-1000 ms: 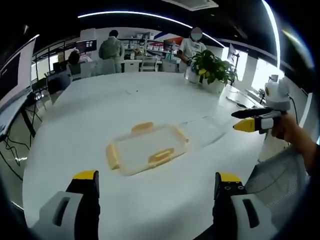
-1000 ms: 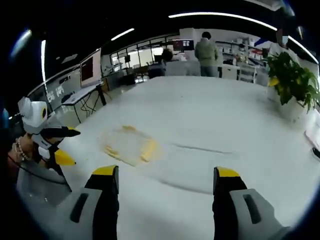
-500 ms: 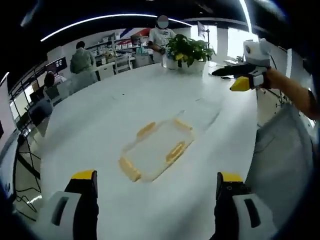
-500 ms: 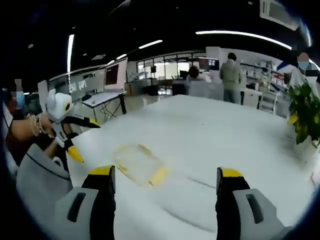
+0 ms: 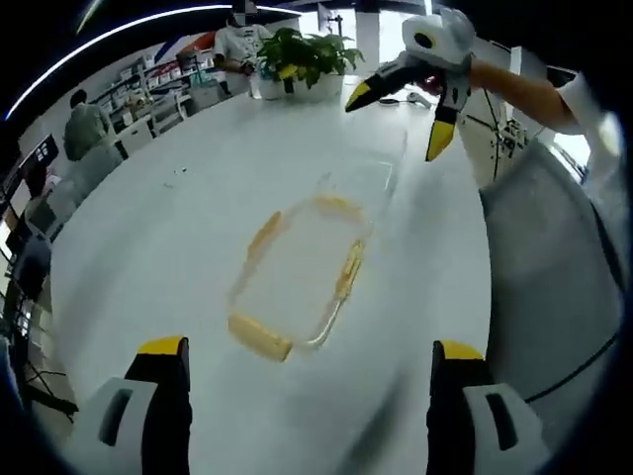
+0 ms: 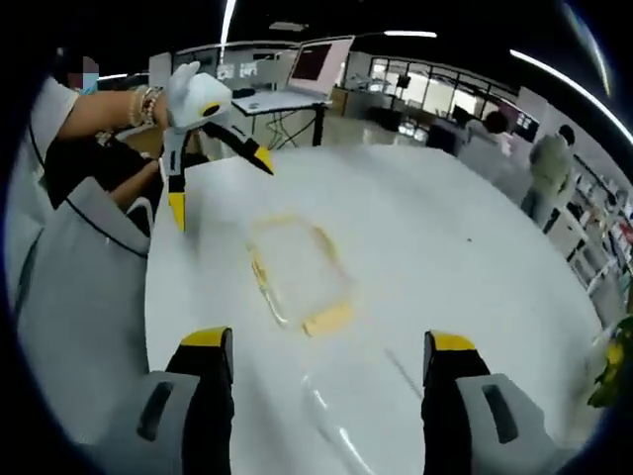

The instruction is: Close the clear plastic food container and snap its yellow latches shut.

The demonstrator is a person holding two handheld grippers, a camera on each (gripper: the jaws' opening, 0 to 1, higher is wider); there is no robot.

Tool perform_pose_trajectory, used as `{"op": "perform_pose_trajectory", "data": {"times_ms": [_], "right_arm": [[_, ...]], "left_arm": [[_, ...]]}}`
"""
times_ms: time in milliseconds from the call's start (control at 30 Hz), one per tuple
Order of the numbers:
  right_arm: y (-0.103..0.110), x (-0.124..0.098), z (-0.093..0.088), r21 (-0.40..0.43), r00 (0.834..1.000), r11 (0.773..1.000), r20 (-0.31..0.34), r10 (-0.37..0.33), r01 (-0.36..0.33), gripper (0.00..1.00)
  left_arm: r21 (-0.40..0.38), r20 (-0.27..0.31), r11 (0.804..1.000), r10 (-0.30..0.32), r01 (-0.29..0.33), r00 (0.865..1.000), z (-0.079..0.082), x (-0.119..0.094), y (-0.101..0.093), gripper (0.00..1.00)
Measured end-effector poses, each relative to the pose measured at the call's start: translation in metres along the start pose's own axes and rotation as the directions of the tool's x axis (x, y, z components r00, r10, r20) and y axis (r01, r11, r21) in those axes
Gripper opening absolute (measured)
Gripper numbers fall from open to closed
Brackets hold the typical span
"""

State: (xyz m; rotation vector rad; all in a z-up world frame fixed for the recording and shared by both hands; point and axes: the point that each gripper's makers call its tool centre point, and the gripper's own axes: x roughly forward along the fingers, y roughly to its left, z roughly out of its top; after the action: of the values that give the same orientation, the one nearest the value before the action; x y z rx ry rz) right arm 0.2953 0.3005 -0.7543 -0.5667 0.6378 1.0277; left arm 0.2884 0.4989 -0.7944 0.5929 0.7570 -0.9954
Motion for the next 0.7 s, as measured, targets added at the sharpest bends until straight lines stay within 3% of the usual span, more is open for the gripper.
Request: {"op": "perform_pose_trajectory", "data": {"times_ms": [133, 200, 233, 333, 400, 533, 700], "right_arm": [[0.002, 0.016, -0.002, -0.066, 0.995, 0.995, -0.067, 0.068, -0.073, 0.71], [0.001, 0.023, -0.002, -0.09, 0.991, 0.991, -0.093, 0.095, -0.104, 0.69], [0.001, 0.027, -0.002, -0.105, 0.986, 0.985, -0.11, 0.122, -0.134, 0.69], [-0.001, 0.037, 0.002, -0.106, 0.982, 0.979, -0.099, 0.162, -0.173, 0.7], [-0.001, 0.043, -0.002, -0.1, 0.971, 0.972, -0.127, 0.201, -0.214, 0.7], [-0.004, 0.055, -0.015, -0.144, 0.953, 0.956, -0.204, 0.223, -0.255, 0.57], [-0.005, 0.068, -0.021, -0.137, 0.94, 0.947, -0.23, 0.254, -0.289, 0.62]], "left_arm": [[-0.01, -0.034, 0.999, -0.053, 0.053, 0.998, -0.005, 0.007, 0.003, 0.98], [0.15, -0.005, 0.988, -0.038, 0.038, 0.999, 0.001, 0.011, 0.014, 0.9], [0.17, -0.023, 0.985, -0.016, 0.02, 1.0, -0.001, 0.011, 0.02, 0.86], [0.153, -0.049, 0.987, -0.039, 0.046, 0.998, -0.005, 0.016, 0.026, 0.81], [0.135, -0.065, 0.988, -0.06, 0.068, 0.996, -0.009, 0.021, 0.029, 0.81], [0.144, -0.088, 0.985, -0.083, 0.096, 0.993, -0.015, 0.028, 0.032, 0.76], [0.179, -0.113, 0.974, -0.121, 0.14, 0.986, -0.014, 0.041, 0.034, 0.73]]}}
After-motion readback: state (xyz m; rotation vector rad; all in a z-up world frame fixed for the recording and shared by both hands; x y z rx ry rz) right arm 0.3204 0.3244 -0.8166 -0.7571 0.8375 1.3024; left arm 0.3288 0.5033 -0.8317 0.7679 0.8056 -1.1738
